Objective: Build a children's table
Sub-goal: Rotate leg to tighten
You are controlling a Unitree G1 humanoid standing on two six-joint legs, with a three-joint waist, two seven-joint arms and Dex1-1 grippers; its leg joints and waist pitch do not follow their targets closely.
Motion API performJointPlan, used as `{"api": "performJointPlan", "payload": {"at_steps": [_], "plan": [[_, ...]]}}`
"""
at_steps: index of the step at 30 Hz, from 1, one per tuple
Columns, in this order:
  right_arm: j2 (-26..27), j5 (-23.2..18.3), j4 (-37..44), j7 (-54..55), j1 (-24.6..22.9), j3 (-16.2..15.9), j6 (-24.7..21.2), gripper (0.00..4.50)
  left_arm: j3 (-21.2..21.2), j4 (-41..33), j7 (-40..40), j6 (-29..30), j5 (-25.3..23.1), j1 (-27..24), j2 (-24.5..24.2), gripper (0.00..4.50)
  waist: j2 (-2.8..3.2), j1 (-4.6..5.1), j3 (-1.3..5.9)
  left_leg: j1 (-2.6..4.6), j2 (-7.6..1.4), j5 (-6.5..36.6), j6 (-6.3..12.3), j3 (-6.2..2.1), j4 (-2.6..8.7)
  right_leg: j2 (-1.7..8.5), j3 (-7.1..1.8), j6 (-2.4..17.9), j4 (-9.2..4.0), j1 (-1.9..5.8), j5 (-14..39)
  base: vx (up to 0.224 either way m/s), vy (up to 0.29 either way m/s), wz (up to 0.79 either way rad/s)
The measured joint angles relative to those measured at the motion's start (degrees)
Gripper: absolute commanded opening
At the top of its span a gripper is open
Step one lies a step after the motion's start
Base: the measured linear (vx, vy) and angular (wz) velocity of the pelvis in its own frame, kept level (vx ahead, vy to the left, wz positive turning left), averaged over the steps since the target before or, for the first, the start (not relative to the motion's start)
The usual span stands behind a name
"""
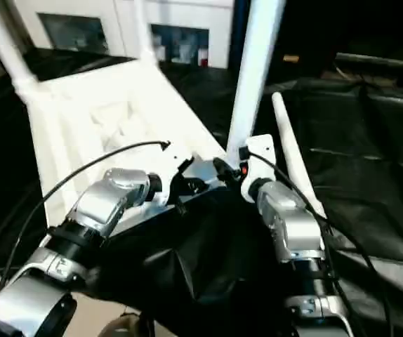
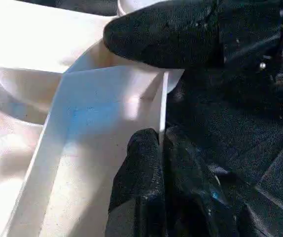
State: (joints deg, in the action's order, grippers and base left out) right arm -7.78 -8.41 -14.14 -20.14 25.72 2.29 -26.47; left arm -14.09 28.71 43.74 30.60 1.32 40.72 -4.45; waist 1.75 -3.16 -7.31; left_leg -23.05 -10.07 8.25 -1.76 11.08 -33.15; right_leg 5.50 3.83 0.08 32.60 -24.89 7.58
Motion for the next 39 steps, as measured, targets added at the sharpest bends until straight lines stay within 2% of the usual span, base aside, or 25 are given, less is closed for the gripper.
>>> {"api": "performJointPlan", "payload": {"at_steps": [6, 10, 16, 17, 20, 22, 24, 26, 30, 31, 33, 39], "plan": [[-1.5, 0.0, 2.2, -0.1, -1.9, -0.2, 1.4, 3.77, -0.5, 0.6, -0.3, -1.7, -0.5, 0.3, 0.6, 0.00, 0.08, -0.43, 0.04, 0.00, 0.03, 0.0, 0.00, 0.07, 0.13, 0.00, -0.07, 0.0, 0.02, 0.00, 0.0, 0.000, 0.000, 0.00], [-3.6, -0.1, 6.9, 0.2, -4.7, 1.4, 0.0, 3.77, -0.7, 8.9, -3.9, -6.9, -1.8, 4.7, 2.5, 0.00, 0.18, -1.25, 0.04, -0.03, 0.05, 0.0, 0.00, 0.11, 0.19, 0.00, -0.10, 0.0, 0.01, 0.00, 0.0, 0.000, 0.000, 0.00], [-5.9, -0.9, 11.1, -0.6, -7.5, 2.2, -1.5, 3.77, -0.2, 15.6, -9.7, -12.3, -3.4, 7.7, 3.5, 0.00, 0.54, -1.15, 0.20, 0.00, 0.05, 0.0, 0.00, 0.09, 0.18, 0.00, -0.08, 0.0, -0.02, -0.03, -0.1, 0.000, 0.000, 0.00], [-6.2, -1.1, 11.3, -1.2, -7.7, 2.2, -1.8, 3.85, 0.1, 16.1, -10.4, -12.5, -3.4, 7.9, 3.6, 0.28, 0.64, -1.12, 0.26, 0.01, 0.04, 0.0, 0.00, 0.09, 0.18, 0.00, -0.07, 0.0, -0.01, -0.03, -0.1, 0.000, 0.000, 0.00], [-6.4, -1.2, 11.8, -1.7, -8.2, 1.8, -2.4, 3.85, 2.1, 18.8, -12.8, -13.6, -3.1, 9.1, 4.2, 0.28, 0.81, -0.96, 0.37, 0.01, 0.03, 0.0, 0.00, 0.07, 0.17, -0.01, -0.03, 0.0, 0.00, -0.08, -0.3, 0.000, 0.000, 0.00], [-5.6, -1.2, 11.8, -1.4, -8.2, 1.6, -2.8, 3.88, 3.4, 20.0, -14.3, -14.4, -2.7, 9.5, 4.2, 0.66, 0.81, -0.86, 0.37, 0.00, -0.02, 0.0, 0.00, 0.00, 0.18, -0.06, 0.04, 0.0, 0.02, -0.10, -0.3, 0.000, 0.000, 0.00], [-4.7, -0.8, 11.3, -0.5, -7.8, 1.0, -2.8, 3.88, 4.8, 20.1, -15.9, -14.9, -2.1, 9.4, 4.2, 0.67, 0.80, -0.78, 0.37, -0.03, -0.05, 0.0, 0.00, -0.02, 0.18, -0.08, 0.07, 0.1, 0.07, -0.16, -0.4, 0.000, 0.000, 0.00], [-4.1, -0.2, 10.0, 1.0, -7.2, 0.3, -2.8, 3.88, 6.2, 19.9, -17.4, -15.7, -1.2, 9.4, 4.1, 0.95, 0.79, -0.78, 0.36, -0.05, -0.05, 0.0, 0.00, -0.02, 0.19, -0.08, 0.08, 0.4, 0.08, -0.18, -0.6, 0.000, 0.000, 0.00], [-3.1, 1.2, 6.4, 2.4, -5.0, -0.6, -2.1, 3.88, 9.6, 15.2, -21.2, -16.1, -0.4, 9.1, 1.1, 1.16, 0.79, -0.68, 0.36, -0.05, -0.07, 0.0, 0.00, -0.02, 0.20, -0.08, 0.10, 0.4, 0.10, -0.18, -0.6, 0.000, 0.000, 0.00], [-2.3, 1.7, 4.4, 2.6, -3.6, -1.1, -1.7, 3.88, 10.4, 11.4, -22.1, -15.5, -0.6, 7.9, -1.0, 1.24, 0.79, -0.37, 0.36, -0.02, -0.08, 0.0, 0.00, -0.01, 0.22, -0.08, 0.09, 0.4, 0.13, -0.19, -0.6, 0.000, 0.000, 0.00], [-1.6, 2.1, 2.7, 2.8, -2.5, -2.0, -1.2, 3.88, 11.8, 7.0, -23.0, -14.6, -1.1, 6.4, -3.1, 1.48, 0.74, -0.44, 0.37, -0.02, -0.10, 0.0, 0.00, -0.02, 0.23, -0.09, 0.11, 0.4, 0.22, -0.17, -0.6, 0.000, 0.000, 0.00], [1.8, 3.3, -4.7, 3.0, 2.3, -5.0, 1.8, 3.88, 14.0, -9.7, -24.4, -7.8, -4.5, -3.6, -10.8, 1.85, 0.49, -0.40, 0.25, -0.06, -0.17, 0.0, -0.06, 0.04, 0.20, -0.11, 0.05, 0.3, 0.35, -0.21, -0.5, 0.000, 0.000, 0.00]]}}
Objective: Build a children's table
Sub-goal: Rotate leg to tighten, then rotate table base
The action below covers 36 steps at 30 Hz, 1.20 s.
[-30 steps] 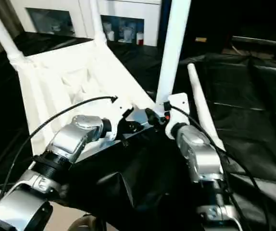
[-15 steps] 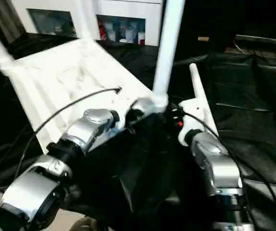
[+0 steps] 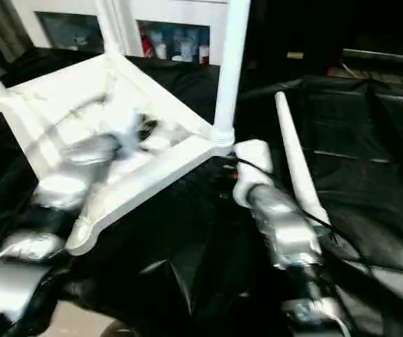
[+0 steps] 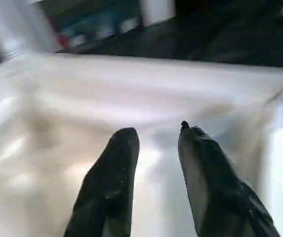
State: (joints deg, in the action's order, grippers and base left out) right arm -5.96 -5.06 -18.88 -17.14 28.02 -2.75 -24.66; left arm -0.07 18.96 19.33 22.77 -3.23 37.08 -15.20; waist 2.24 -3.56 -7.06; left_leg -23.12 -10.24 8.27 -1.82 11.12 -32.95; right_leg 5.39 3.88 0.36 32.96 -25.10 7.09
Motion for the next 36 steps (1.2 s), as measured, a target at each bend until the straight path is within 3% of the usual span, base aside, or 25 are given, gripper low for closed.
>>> {"api": "performJointPlan", "payload": {"at_steps": [2, 8, 13, 17, 20, 24, 30, 33, 36], "plan": [[1.2, 0.5, -2.4, 0.1, 1.5, -0.5, 0.7, 3.88, 1.3, -7.2, -1.7, 2.9, -2.9, -4.5, -3.9, 2.00, -0.19, 0.05, -0.04, 0.01, 0.00, 0.0, -0.02, 0.01, 0.00, 0.00, -0.03, -0.3, 0.01, 0.00, 0.2, 0.000, 0.000, 0.00], [1.8, 0.7, -4.5, 0.4, 2.3, -0.5, 1.8, 3.88, 6.6, -15.8, -7.3, 10.3, -8.8, -13.2, -8.8, 2.00, -0.59, 0.01, -0.23, 0.00, 0.09, 0.0, -0.03, 0.05, 0.02, 0.00, -0.24, -0.5, 0.01, 0.04, 0.3, 0.000, 0.000, 0.00], [1.9, 0.7, -6.0, 0.4, 2.7, -0.3, 2.9, 3.88, 9.8, -17.8, -9.7, 15.6, -11.6, -20.0, -11.3, 2.00, -0.69, -0.11, -0.28, 0.00, 0.09, 0.0, -0.07, -0.02, 0.04, -0.03, -0.22, -0.5, 0.01, 0.03, 0.3, 0.000, 0.000, 0.00], [2.0, 0.7, -6.1, 0.2, 2.7, -0.3, 2.9, 3.88, 9.6, -18.5, -9.6, 17.9, -11.7, -23.0, -11.4, 2.00, -0.69, -0.05, -0.29, 0.00, 0.10, 0.0, -0.08, -0.03, 0.05, -0.03, -0.23, -0.5, -0.01, 0.02, 0.3, 0.000, 0.000, 0.00], [1.6, 0.7, -6.1, -0.2, 2.7, 0.0, 3.0, 3.88, 8.3, -21.6, -7.7, 21.0, -11.1, -24.6, -11.2, 2.00, -0.69, -0.13, -0.29, 0.00, 0.11, 0.0, -0.08, -0.03, 0.05, -0.04, -0.24, -0.5, -0.01, 0.03, 0.3, 0.000, 0.000, 0.00], [0.6, 0.5, -5.3, -0.7, 2.6, 0.1, 2.9, 3.88, 4.3, -26.7, -0.4, 24.6, -6.6, -25.7, -10.5, 2.00, -0.66, -0.38, -0.31, 0.00, 0.15, 0.0, -0.08, -0.04, 0.06, -0.03, -0.28, -0.5, -0.02, 0.03, 0.3, 0.000, 0.000, 0.00], [-2.4, 0.4, 3.9, -1.3, -0.1, 0.4, -0.2, 3.88, -0.5, -30.3, 7.1, 24.3, -2.1, -27.3, -10.7, 2.00, -0.65, -1.01, -0.31, 0.00, 0.17, 0.0, -0.08, -0.05, 0.10, -0.03, -0.30, -0.5, -0.04, 0.03, 0.3, 0.000, 0.000, 0.00], [-4.9, 0.5, 9.2, -0.9, -2.0, 1.0, -5.3, 3.88, -2.9, -30.9, 10.4, 23.5, -0.5, -27.8, -10.8, 2.00, -0.65, -1.36, -0.31, 0.00, 0.20, 0.0, -0.08, -0.05, 0.16, -0.03, -0.33, -0.6, -0.07, 0.02, 0.4, 0.000, 0.000, 0.00], [-8.1, -0.6, 15.9, -1.5, -3.8, 2.7, -13.7, 3.88, -5.2, -31.2, 12.9, 21.4, 0.9, -27.8, -9.7, 2.00, -0.52, -1.65, -0.38, 0.00, 0.28, 0.0, -0.08, -0.05, 0.32, -0.03, -0.40, -0.6, -0.22, 0.06, 0.4, 0.000, 0.000, 0.00]]}}
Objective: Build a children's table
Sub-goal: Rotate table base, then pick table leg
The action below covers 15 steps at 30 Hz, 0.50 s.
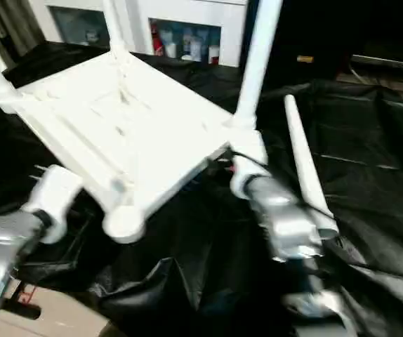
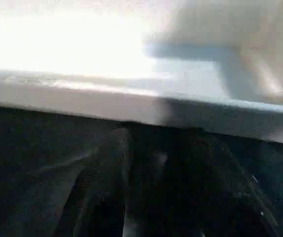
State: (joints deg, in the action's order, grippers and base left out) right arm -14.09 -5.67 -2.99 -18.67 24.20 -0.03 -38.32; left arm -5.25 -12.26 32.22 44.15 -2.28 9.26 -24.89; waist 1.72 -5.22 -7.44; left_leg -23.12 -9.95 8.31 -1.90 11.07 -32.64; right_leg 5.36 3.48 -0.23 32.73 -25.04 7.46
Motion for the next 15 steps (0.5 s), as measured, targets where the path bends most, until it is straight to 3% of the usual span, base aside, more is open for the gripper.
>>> {"api": "performJointPlan", "payload": {"at_steps": [6, 11, 15], "plan": [[-3.8, -2.3, 5.3, 0.4, 1.0, 5.7, -11.2, 4.38, -4.8, 0.4, 3.4, -6.3, 3.3, 0.7, 4.4, 2.06, 0.13, 0.28, -0.04, 0.03, 0.07, 0.0, 0.00, 0.05, 0.17, -0.03, -0.14, 0.0, -0.15, -0.02, 0.0, 0.000, 0.000, 0.00], [-8.1, -2.7, 5.3, 1.2, 4.2, 8.9, -18.8, 4.38, -6.0, 0.9, 6.0, -9.4, 5.2, 2.4, 5.4, 2.06, 0.30, 0.48, -0.09, 0.07, 0.06, 0.0, 0.00, 0.06, 0.33, -0.07, -0.12, 0.0, -0.13, -0.08, 0.0, 0.000, 0.000, 0.00], [-11.2, -2.8, 3.9, 1.2, 8.1, 10.5, -21.8, 4.38, -5.9, 0.0, 8.7, -9.6, 7.6, 2.6, 4.5, 2.06, 0.30, 0.79, -0.08, 0.11, 0.03, 0.0, -0.01, 0.06, 0.38, -0.09, -0.09, 0.0, -0.11, -0.08, 0.0, 0.000, 0.000, 0.00]]}}
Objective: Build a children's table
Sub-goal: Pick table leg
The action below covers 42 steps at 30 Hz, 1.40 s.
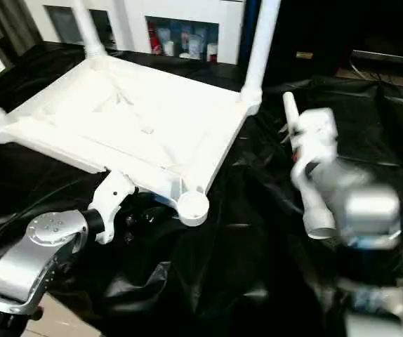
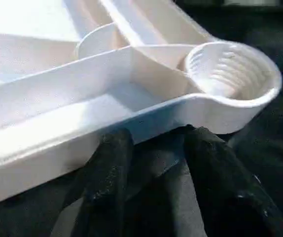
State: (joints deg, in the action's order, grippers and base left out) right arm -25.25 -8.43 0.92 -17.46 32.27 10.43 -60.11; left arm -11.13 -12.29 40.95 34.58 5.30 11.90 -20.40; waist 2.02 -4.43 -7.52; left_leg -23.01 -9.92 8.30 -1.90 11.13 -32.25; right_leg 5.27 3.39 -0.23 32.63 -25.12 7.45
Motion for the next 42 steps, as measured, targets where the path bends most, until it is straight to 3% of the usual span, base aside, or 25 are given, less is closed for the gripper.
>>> {"api": "performJointPlan", "payload": {"at_steps": [6, 9, 15, 16, 20, 30, 37, 39, 42], "plan": [[-4.1, -0.1, -9.2, -1.7, 2.4, 0.2, -5.0, 4.38, 1.4, -6.6, 5.2, 3.0, 6.5, 2.0, -1.7, 2.06, -0.02, -0.13, 0.01, -0.01, -0.01, 0.0, -0.04, 0.08, -0.12, 0.01, -0.04, 0.1, 0.09, 0.05, 0.0, 0.000, 0.000, 0.00], [-5.1, -0.6, -12.1, -3.9, 2.5, -1.7, -7.8, 4.38, 1.5, -8.0, 6.5, 3.8, 8.7, 3.5, -1.6, 2.06, -0.02, -0.23, 0.01, 0.00, -0.01, 0.0, -0.04, 0.14, -0.30, 0.03, -0.15, 0.1, 0.33, 0.03, -0.1, 0.000, 0.000, 0.00], [-6.5, -1.1, -17.9, -5.9, 4.5, -4.2, -10.5, 4.50, 1.9, -9.3, 9.9, 6.9, 13.9, 5.2, -2.2, 2.51, -0.03, -0.09, 0.01, 0.07, -0.04, 0.0, -0.04, 0.17, -0.35, 0.02, -0.19, 0.1, 0.46, 0.02, 0.0, 0.000, 0.000, 0.00], [-6.6, -1.0, -19.1, -6.1, 4.5, -4.4, -10.6, 4.20, 1.9, -9.4, 10.2, 7.4, 14.5, 5.5, -2.8, 2.66, -0.03, -0.16, 0.01, 0.07, -0.04, 0.0, -0.04, 0.17, -0.36, 0.02, -0.19, 0.1, 0.46, 0.03, 0.0, 0.000, 0.000, 0.00], [-7.2, -0.7, -20.7, -6.7, 5.1, -5.0, -10.5, 4.07, 1.9, -9.4, 10.8, 7.6, 15.0, 6.9, -3.5, 2.88, -0.05, -0.40, 0.03, 0.07, -0.04, 0.0, -0.04, 0.18, -0.49, 0.02, -0.24, 0.0, 0.46, 0.08, 0.0, 0.000, 0.000, 0.00], [-7.8, -0.7, -22.3, -6.9, 5.1, -5.3, -9.9, 3.14, 1.3, -9.4, 11.8, 8.3, 16.5, 8.9, -5.2, 3.66, -0.08, -0.61, 0.10, 0.07, -0.06, 0.0, -0.04, 0.17, -0.76, 0.02, -0.26, 0.1, 0.56, 0.19, 0.0, 0.000, 0.000, 0.00], [-7.7, -1.0, -24.7, -6.0, 5.0, -2.5, -9.0, 2.46, 1.1, -7.7, 12.1, 7.8, 17.4, 10.8, -5.0, 4.19, -0.21, -0.65, 0.30, 0.06, -0.13, 0.0, -0.03, 0.17, -1.47, 0.03, -0.37, 0.1, 1.13, 0.21, 0.0, 0.000, 0.000, 0.00], [-7.2, -1.3, -25.7, -4.7, 5.0, -0.2, -8.4, 2.40, 1.1, -6.2, 11.5, 7.7, 17.4, 11.2, -4.5, 4.45, -0.24, -0.70, 0.32, 0.06, -0.13, 0.0, -0.03, 0.17, -1.62, 0.03, -0.41, 0.0, 1.33, 0.20, 0.0, 0.000, 0.000, 0.00], [-6.6, -1.9, -26.6, -2.8, 5.0, 3.1, -8.2, 2.02, 1.2, -4.8, 11.0, 7.6, 17.5, 11.5, -3.4, 4.49, -0.24, -0.68, 0.32, 0.06, -0.13, 0.0, -0.03, 0.17, -1.68, 0.04, -0.43, 0.0, 1.40, 0.19, 0.0, 0.000, 0.000, 0.00]]}}
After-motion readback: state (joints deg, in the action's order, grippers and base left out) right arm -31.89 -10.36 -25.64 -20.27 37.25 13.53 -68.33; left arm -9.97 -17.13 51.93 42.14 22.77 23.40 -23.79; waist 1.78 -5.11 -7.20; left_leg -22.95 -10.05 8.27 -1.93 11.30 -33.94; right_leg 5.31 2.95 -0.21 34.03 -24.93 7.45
